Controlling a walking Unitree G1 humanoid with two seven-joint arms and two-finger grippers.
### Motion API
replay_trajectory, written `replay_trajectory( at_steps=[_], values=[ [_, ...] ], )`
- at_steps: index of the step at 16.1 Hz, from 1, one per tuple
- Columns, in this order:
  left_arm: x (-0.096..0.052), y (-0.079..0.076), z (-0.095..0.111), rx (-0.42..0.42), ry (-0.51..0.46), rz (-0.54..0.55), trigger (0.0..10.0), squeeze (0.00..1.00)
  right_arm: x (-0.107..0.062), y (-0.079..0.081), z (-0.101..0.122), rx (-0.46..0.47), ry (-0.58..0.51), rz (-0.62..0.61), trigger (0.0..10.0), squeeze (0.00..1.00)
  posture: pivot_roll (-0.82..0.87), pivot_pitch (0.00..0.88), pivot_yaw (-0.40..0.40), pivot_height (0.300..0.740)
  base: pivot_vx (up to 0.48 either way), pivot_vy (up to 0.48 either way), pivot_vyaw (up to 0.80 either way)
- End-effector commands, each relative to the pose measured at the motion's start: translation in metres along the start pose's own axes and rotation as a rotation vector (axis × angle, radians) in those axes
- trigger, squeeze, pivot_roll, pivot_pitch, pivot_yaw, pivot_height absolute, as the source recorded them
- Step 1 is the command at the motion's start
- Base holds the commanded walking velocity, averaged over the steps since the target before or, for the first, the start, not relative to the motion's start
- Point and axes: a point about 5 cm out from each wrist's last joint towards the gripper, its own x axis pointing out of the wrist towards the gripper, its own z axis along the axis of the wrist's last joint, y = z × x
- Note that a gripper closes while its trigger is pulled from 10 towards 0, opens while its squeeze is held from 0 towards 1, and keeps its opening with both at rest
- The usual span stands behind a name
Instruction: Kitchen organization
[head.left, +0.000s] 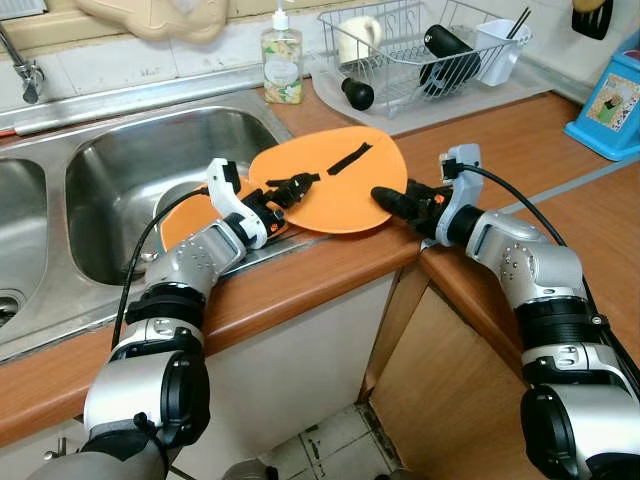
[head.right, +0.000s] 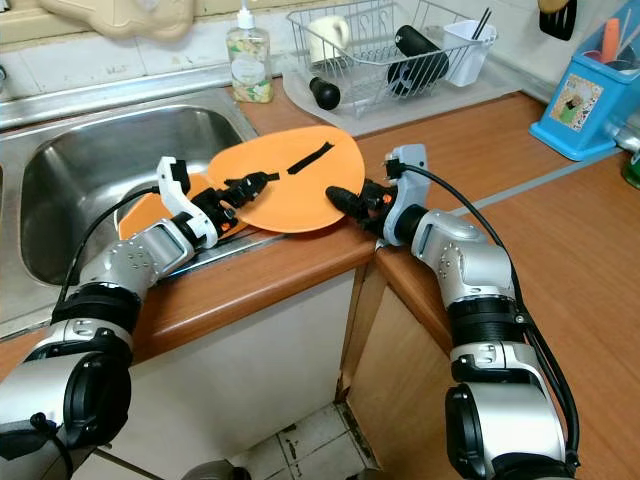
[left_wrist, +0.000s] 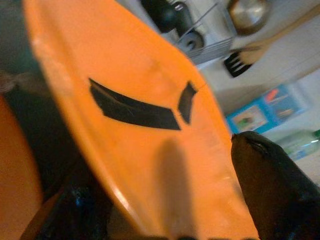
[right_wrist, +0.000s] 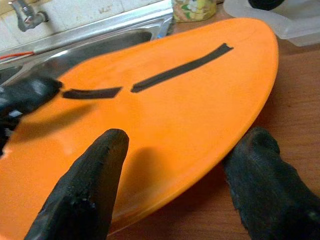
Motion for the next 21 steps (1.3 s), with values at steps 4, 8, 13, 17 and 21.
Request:
replay_trajectory(
  at_steps=[4, 8, 13, 17, 21],
  values=[
    [-0.001, -0.010, 0.012, -0.037, -0.065, -0.077, 0.0, 0.00, 0.002, 0.005, 0.013, -0.009, -0.054, -0.003, 10.0, 0.00, -0.11, 0.000, 0.046, 0.740, 0.000, 0.000, 0.00],
    [-0.003, -0.015, 0.018, -0.062, -0.102, -0.114, 0.0, 0.00, 0.002, 0.006, 0.020, -0.016, -0.088, -0.009, 10.0, 0.00, -0.11, 0.000, 0.048, 0.740, 0.000, 0.000, 0.00],
    [-0.007, -0.020, 0.026, -0.093, -0.141, -0.157, 0.0, 0.00, 0.001, 0.005, 0.029, -0.015, -0.149, -0.033, 10.0, 0.00, -0.11, 0.000, 0.048, 0.740, 0.000, 0.000, 0.00],
    [-0.011, -0.018, 0.028, -0.086, -0.148, -0.134, 0.0, 0.00, 0.001, 0.011, 0.042, -0.038, -0.203, -0.006, 10.0, 0.00, -0.11, 0.000, 0.048, 0.740, 0.000, 0.000, 0.00],
    [-0.014, -0.013, 0.028, -0.056, -0.150, -0.080, 0.0, 0.00, 0.000, 0.015, 0.045, -0.055, -0.218, 0.014, 10.0, 0.00, -0.10, 0.000, 0.047, 0.740, 0.000, 0.000, 0.00]
  ],
)
